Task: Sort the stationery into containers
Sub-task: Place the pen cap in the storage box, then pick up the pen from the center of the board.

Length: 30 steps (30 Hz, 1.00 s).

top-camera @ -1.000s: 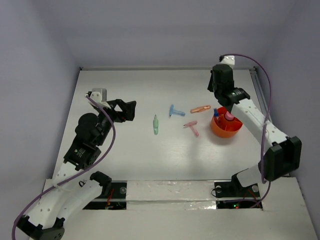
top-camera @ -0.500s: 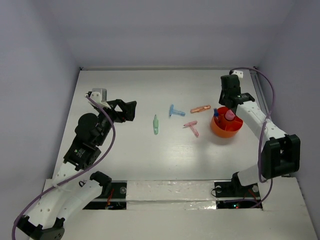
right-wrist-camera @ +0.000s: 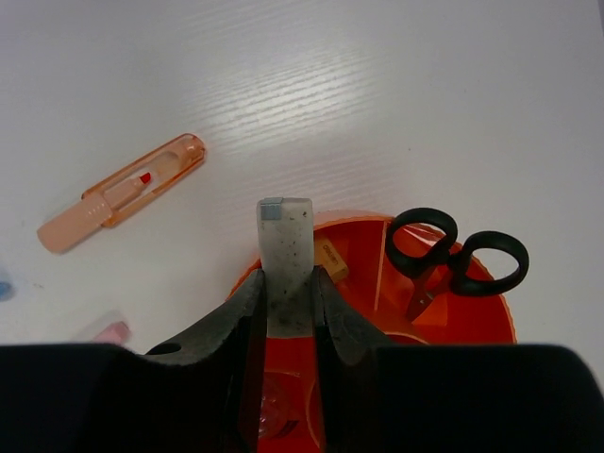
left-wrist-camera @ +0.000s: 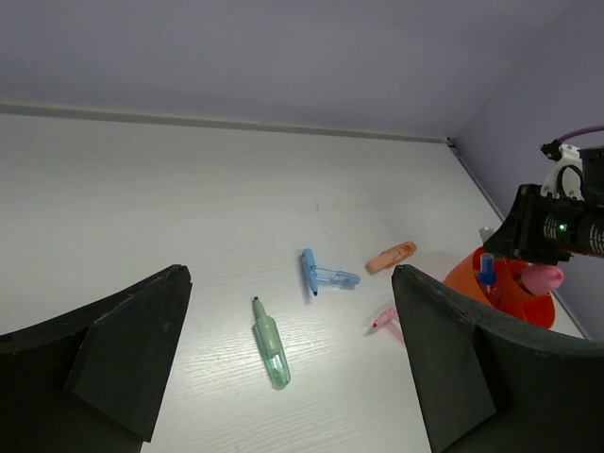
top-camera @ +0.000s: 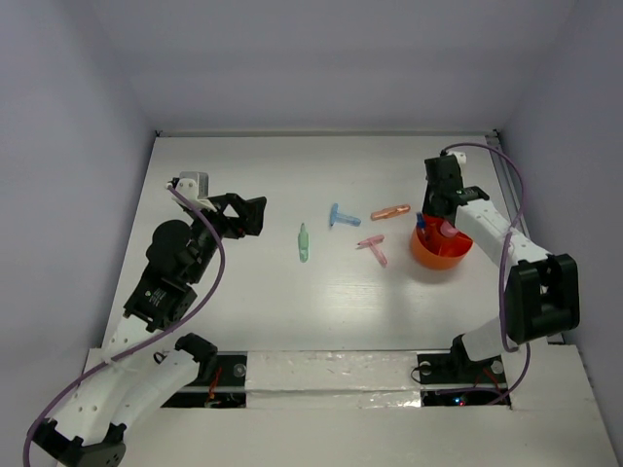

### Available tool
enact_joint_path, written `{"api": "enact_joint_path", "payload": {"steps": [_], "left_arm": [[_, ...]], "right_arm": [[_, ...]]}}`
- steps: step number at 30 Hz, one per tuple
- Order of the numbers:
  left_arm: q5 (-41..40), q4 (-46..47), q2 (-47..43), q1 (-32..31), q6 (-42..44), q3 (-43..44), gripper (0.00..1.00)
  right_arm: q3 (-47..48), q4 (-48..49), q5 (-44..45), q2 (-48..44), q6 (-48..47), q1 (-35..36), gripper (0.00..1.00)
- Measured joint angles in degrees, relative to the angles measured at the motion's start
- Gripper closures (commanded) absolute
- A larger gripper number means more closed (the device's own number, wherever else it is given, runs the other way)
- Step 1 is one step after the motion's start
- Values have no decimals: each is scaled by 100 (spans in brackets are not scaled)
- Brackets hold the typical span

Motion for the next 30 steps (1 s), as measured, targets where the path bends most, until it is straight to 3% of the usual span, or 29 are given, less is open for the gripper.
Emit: {"api": "enact_joint_path", "payload": {"steps": [3,5,11,23,30], "left_arm": [[2,0,-2,0,-2,0,15],[2,0,-2,0,-2,0,15],[2,0,-2,0,-4,0,15],[2,0,0,0,-4,0,15],[-2,0,17,0,-2,0,15]], "right_arm": [[-46,4,-24,-11,28,0,74],[-55,0,-37,-26,59,0,62],[-50,0,-90,-39,57,0,56],[245,-94,-264,-96,-42,0,57],[214,350,-1495,-660,-372,483,79]]}}
